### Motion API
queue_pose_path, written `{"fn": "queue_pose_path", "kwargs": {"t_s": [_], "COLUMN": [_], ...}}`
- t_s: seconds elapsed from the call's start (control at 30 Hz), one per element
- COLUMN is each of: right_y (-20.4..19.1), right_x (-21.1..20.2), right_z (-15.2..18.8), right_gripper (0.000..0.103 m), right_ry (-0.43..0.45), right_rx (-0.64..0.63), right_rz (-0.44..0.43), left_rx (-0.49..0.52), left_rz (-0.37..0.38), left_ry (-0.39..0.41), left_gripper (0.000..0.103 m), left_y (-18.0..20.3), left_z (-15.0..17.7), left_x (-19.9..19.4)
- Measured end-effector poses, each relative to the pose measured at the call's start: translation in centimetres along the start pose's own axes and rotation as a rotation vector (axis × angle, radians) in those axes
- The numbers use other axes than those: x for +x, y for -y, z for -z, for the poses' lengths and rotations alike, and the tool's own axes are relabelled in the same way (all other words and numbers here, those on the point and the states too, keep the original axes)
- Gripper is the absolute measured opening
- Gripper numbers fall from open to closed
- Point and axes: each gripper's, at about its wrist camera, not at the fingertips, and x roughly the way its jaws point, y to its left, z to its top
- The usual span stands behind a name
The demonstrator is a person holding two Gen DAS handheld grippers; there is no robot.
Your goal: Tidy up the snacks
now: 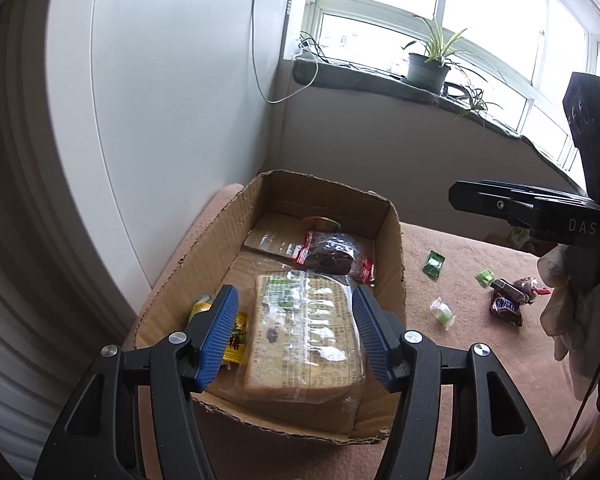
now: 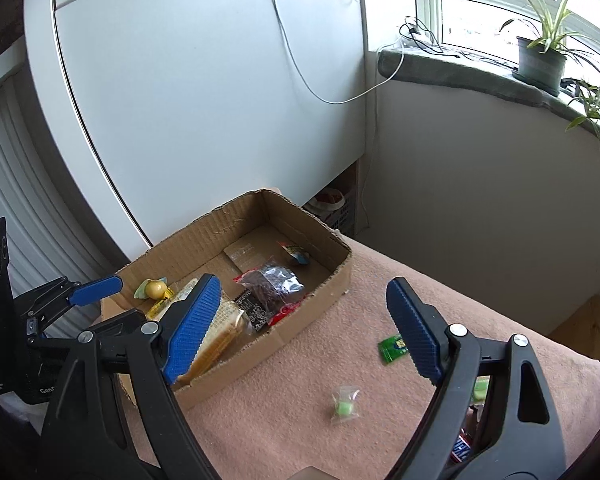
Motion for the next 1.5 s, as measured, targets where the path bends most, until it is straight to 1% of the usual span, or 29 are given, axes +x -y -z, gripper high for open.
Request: {"fn": "queue_pose_path", "kwargs": {"t_s": [0.17, 0.37, 0.53, 0.7, 0.87, 1.0, 1.07, 1.1, 1.2, 1.23, 1.3, 1.37, 1.5], "right_y": [2.9, 7.0, 10.9, 14.1, 16.1, 17.4, 17.8, 18.0, 18.2, 18.2, 18.1, 17.7, 15.9], "right_x": [-3.9, -8.3, -10.5, -11.4, -11.2, -9.8, -8.7, -8.2, -6.2, -5.5, -4.5, -3.9, -2.7], "right_z": [1.8, 4.6, 7.3, 9.1, 9.6, 9.9, 10.0, 10.0, 9.8, 9.8, 9.8, 9.6, 9.0], "right_gripper": [0.087, 0.089, 0.089, 0.089, 0.089, 0.089, 0.082, 0.076, 0.071, 0.068, 0.061, 0.061, 0.06], "right_ry": [0.036, 0.056, 0.042, 0.011, -0.01, -0.065, -0.093, -0.107, -0.164, -0.182, -0.208, -0.221, -0.251], "right_rx": [0.038, 0.092, 0.145, 0.21, 0.25, 0.285, 0.293, 0.294, 0.271, 0.263, 0.243, 0.217, 0.135], "right_rz": [0.031, 0.099, 0.171, 0.174, 0.158, 0.169, 0.175, 0.178, 0.184, 0.199, 0.202, 0.206, 0.181], "left_rx": [0.008, 0.028, 0.047, 0.072, 0.105, 0.121, 0.125, 0.127, 0.135, 0.138, 0.142, 0.142, 0.144], "left_rz": [0.03, 0.068, 0.107, 0.14, 0.162, 0.169, 0.169, 0.168, 0.166, 0.165, 0.161, 0.158, 0.159], "left_ry": [0.009, 0.009, -0.005, -0.021, -0.048, -0.064, -0.071, -0.074, -0.084, -0.086, -0.091, -0.095, -0.098], "left_gripper": [0.059, 0.059, 0.059, 0.059, 0.059, 0.059, 0.059, 0.059, 0.059, 0.059, 0.059, 0.059, 0.059], "left_y": [1.7, 4.0, 6.2, 8.7, 10.7, 11.8, 12.2, 12.3, 12.6, 12.6, 12.7, 12.7, 12.8], "left_z": [0.1, 0.5, 0.9, 1.3, 1.7, 2.0, 2.0, 2.1, 2.2, 2.3, 2.3, 2.3, 2.4], "left_x": [-0.6, -0.8, -0.3, 0.3, 1.1, 1.8, 2.1, 2.2, 2.6, 2.6, 2.8, 2.9, 3.0]}}
